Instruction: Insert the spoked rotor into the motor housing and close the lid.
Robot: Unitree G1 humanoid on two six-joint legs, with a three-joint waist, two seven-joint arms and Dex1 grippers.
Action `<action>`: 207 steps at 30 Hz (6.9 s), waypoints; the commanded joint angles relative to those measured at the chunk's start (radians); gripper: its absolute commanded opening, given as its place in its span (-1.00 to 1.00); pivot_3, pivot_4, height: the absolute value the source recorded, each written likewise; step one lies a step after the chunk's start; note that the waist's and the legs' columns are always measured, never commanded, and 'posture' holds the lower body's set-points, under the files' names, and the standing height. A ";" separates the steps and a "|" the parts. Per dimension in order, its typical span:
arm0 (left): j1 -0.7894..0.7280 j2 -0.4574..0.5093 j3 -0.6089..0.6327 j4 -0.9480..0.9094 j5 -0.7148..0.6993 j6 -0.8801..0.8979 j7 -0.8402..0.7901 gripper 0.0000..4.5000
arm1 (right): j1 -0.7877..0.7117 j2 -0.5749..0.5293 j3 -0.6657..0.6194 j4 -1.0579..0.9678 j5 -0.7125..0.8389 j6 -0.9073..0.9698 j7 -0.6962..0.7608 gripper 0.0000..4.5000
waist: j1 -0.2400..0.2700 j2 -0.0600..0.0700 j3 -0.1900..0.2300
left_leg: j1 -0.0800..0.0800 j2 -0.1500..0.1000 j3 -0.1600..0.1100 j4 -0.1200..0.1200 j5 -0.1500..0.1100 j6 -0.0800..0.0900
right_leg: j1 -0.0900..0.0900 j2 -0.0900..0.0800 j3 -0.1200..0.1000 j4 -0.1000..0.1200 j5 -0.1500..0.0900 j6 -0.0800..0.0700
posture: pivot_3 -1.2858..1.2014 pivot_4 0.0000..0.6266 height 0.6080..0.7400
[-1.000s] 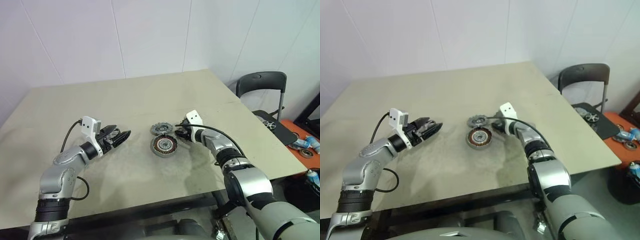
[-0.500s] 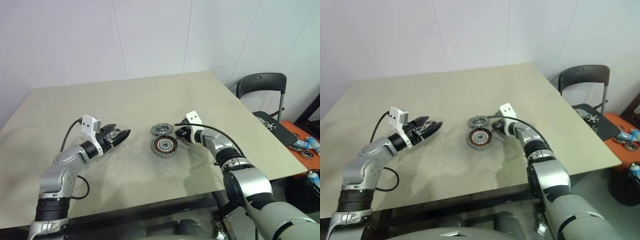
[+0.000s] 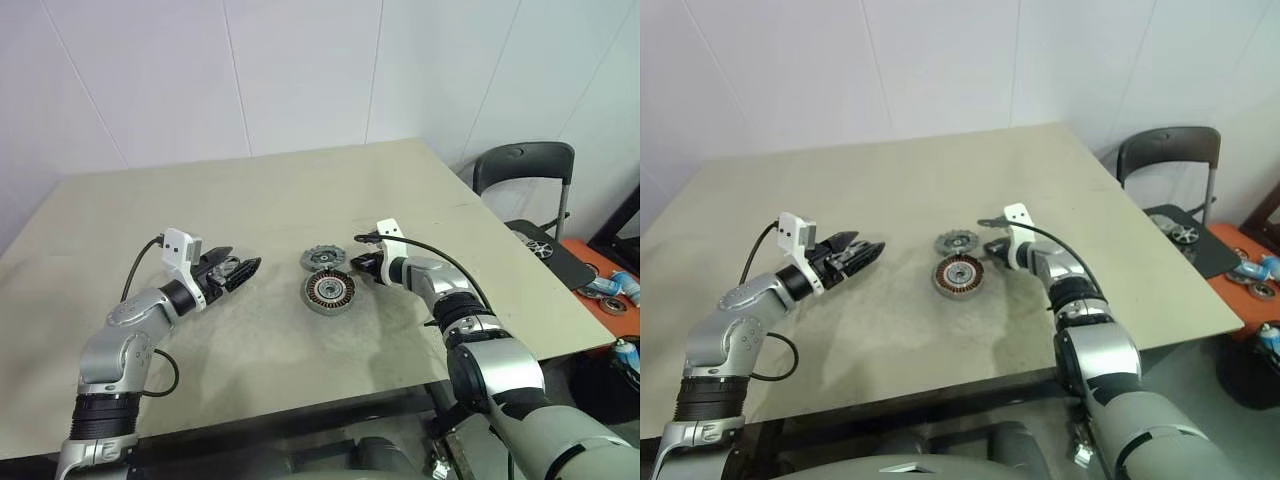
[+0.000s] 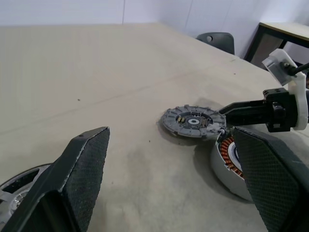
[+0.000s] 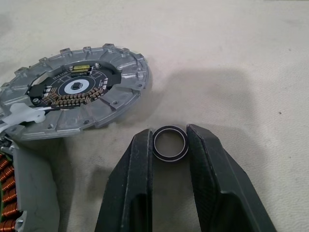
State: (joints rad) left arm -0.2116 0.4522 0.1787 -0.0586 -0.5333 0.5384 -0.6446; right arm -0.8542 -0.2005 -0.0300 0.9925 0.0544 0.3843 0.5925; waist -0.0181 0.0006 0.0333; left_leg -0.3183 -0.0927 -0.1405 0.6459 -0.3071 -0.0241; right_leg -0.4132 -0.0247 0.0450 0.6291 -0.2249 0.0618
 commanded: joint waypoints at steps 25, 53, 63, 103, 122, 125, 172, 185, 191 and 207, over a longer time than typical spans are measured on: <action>-0.049 -0.005 0.004 0.125 0.025 -0.124 -0.086 0.92 | 0.309 -0.240 0.162 -1.070 0.288 0.354 0.377 -0.68 | 0.008 -0.001 0.001 | -0.016 0.000 0.000 0.002 0.000 0.000 | -0.016 0.000 -0.001 0.000 0.000 0.001 | 0.03 -1.00 1.00; -0.017 -0.004 0.012 -0.036 0.009 -0.009 -0.004 0.92 | 0.214 -0.167 0.299 -0.600 0.112 0.092 0.416 -0.68 | 0.007 -0.003 0.002 | -0.017 0.000 0.000 0.003 0.000 0.000 | -0.016 -0.001 -0.001 0.000 0.001 0.001 | 0.03 -1.00 1.00; -0.014 -0.011 0.010 -0.017 0.016 -0.028 -0.011 0.92 | 0.173 -0.153 0.280 -0.482 0.092 0.049 0.406 -0.68 | 0.007 -0.003 0.001 | -0.015 0.000 0.000 0.003 0.000 0.000 | -0.014 -0.001 -0.001 0.000 0.001 0.001 | 0.03 -1.00 1.00; 0.005 -0.024 0.008 -0.038 0.010 -0.027 0.008 0.92 | 0.187 -0.136 0.315 -0.497 0.050 0.061 0.458 -0.68 | 0.006 -0.003 0.001 | -0.013 0.000 0.000 0.003 0.000 0.000 | -0.013 0.000 -0.001 0.001 0.001 0.001 | 0.03 -1.00 1.00; 0.006 -0.026 0.010 -0.007 0.017 -0.051 -0.002 0.92 | 0.179 -0.134 0.307 -0.475 0.023 0.033 0.442 0.02 | 0.007 -0.003 0.001 | -0.005 0.000 0.001 0.003 0.000 0.000 | -0.005 0.000 -0.001 0.001 0.001 0.001 | 0.03 -1.00 1.00; 0.006 -0.025 0.009 0.005 0.020 -0.059 -0.007 0.92 | 0.179 -0.142 0.295 -0.490 0.035 0.048 0.450 0.02 | 0.006 -0.003 0.001 | -0.003 0.000 0.001 0.003 0.000 0.000 | -0.003 0.000 -0.001 0.001 0.001 0.001 | 0.03 -1.00 1.00; 0.010 -0.022 0.002 0.032 0.026 -0.082 -0.034 0.92 | 0.180 -0.091 0.225 -0.535 0.122 0.111 0.333 -0.99 | 0.006 -0.003 0.001 | -0.006 0.000 0.001 0.001 0.000 0.000 | -0.006 0.000 0.000 0.000 0.001 0.001 | 0.03 -1.00 1.00; -0.002 -0.025 -0.003 0.053 0.033 -0.090 -0.035 0.92 | 0.226 -0.107 0.292 -0.534 0.042 0.029 0.348 -0.99 | 0.006 -0.003 0.001 | -0.006 0.000 0.001 0.002 0.000 0.000 | -0.006 0.000 0.000 0.000 0.001 0.001 | 0.03 -1.00 1.00; -0.005 -0.027 -0.003 0.056 0.035 -0.093 -0.033 0.92 | 0.281 -0.134 0.355 -0.585 0.008 0.003 0.396 -0.99 | 0.006 -0.003 0.001 | -0.005 0.000 0.001 0.001 0.000 0.000 | -0.005 0.000 0.000 0.000 0.001 0.001 | 0.03 -1.00 1.00; -0.010 -0.031 -0.005 0.060 0.038 -0.095 -0.032 0.92 | 0.167 -0.042 0.161 -0.535 0.151 0.140 0.299 -0.99 | 0.006 -0.003 0.001 | -0.004 0.000 0.001 0.001 0.000 0.000 | -0.004 0.000 0.000 0.000 0.001 0.001 | 0.03 -1.00 1.00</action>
State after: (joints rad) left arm -0.1994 0.4209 0.1709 0.0108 -0.4939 0.4545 -0.6759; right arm -0.6437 -0.2505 0.1788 0.4648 0.1724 0.5126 0.9102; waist -0.0123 -0.0024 0.0348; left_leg -0.3233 -0.0924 -0.1399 0.6473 -0.3073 -0.0240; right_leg -0.4183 -0.0248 0.0446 0.6291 -0.2240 0.0629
